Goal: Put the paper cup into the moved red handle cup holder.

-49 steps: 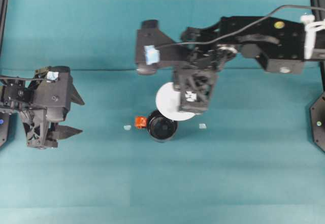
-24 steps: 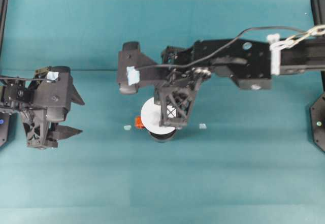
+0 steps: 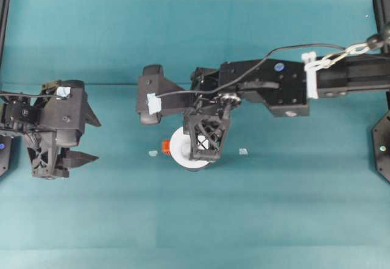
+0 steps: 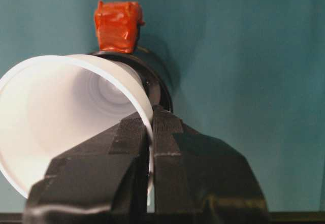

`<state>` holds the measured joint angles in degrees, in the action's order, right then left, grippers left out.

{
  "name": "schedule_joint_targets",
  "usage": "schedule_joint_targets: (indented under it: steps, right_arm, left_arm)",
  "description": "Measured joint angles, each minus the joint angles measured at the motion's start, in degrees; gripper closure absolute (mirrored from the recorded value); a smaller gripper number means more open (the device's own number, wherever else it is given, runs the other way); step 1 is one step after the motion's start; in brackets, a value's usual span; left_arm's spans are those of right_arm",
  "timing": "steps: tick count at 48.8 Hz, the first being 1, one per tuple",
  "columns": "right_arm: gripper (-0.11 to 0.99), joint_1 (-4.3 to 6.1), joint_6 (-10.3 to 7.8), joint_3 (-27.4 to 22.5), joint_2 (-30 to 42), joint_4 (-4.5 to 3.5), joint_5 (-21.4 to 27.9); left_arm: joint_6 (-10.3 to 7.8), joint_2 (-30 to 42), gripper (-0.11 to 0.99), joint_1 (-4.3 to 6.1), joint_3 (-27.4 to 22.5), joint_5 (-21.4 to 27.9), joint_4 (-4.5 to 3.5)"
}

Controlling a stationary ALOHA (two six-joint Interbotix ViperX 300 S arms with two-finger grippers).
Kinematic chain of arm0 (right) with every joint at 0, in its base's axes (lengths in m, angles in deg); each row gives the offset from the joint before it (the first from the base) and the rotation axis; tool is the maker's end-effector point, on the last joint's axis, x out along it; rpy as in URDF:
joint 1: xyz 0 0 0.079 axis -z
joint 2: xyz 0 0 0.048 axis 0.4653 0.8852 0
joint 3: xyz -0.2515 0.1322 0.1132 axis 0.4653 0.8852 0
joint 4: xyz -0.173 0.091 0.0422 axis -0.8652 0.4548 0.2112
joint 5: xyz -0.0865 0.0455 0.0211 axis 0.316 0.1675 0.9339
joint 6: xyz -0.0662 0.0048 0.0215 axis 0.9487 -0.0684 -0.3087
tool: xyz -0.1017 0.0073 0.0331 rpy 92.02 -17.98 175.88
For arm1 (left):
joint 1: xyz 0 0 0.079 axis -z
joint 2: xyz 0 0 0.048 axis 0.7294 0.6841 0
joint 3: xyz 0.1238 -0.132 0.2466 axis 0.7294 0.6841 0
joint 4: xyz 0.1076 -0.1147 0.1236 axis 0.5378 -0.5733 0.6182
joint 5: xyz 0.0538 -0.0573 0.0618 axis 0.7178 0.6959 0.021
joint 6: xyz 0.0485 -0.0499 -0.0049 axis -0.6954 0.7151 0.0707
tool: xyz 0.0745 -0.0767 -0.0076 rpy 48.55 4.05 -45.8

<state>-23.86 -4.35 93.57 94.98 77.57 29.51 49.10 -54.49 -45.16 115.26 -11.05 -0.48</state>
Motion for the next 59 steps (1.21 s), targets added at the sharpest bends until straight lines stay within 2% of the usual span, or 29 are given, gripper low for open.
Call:
schedule_joint_targets:
  steps: [21, 33, 44, 51, 55, 59]
  right_arm:
    - [0.98, 0.0, 0.09, 0.7, 1.4, -0.18, 0.2]
    - [0.98, 0.0, -0.44, 0.7, 1.4, -0.18, -0.1]
    - [0.93, 0.0, -0.44, 0.7, 1.4, -0.18, -0.4]
    - [0.78, 0.0, -0.44, 0.7, 1.4, 0.0, 0.0]
    - [0.59, -0.09, -0.44, 0.7, 1.4, 0.0, 0.3]
    - [0.33, -0.09, -0.44, 0.7, 1.4, 0.0, 0.4]
  left_arm:
    - [0.09, -0.1, -0.05, 0.0, 0.0, 0.0, 0.09]
    - [0.09, -0.1, -0.05, 0.0, 0.0, 0.0, 0.0]
    - [0.09, -0.1, -0.05, 0.0, 0.0, 0.0, 0.0]
    - [0.09, -0.1, -0.05, 0.0, 0.0, 0.0, 0.0]
    - [0.09, -0.1, -0.05, 0.0, 0.0, 0.0, 0.09]
    - [0.0, 0.0, -0.05, 0.0, 0.0, 0.0, 0.09]
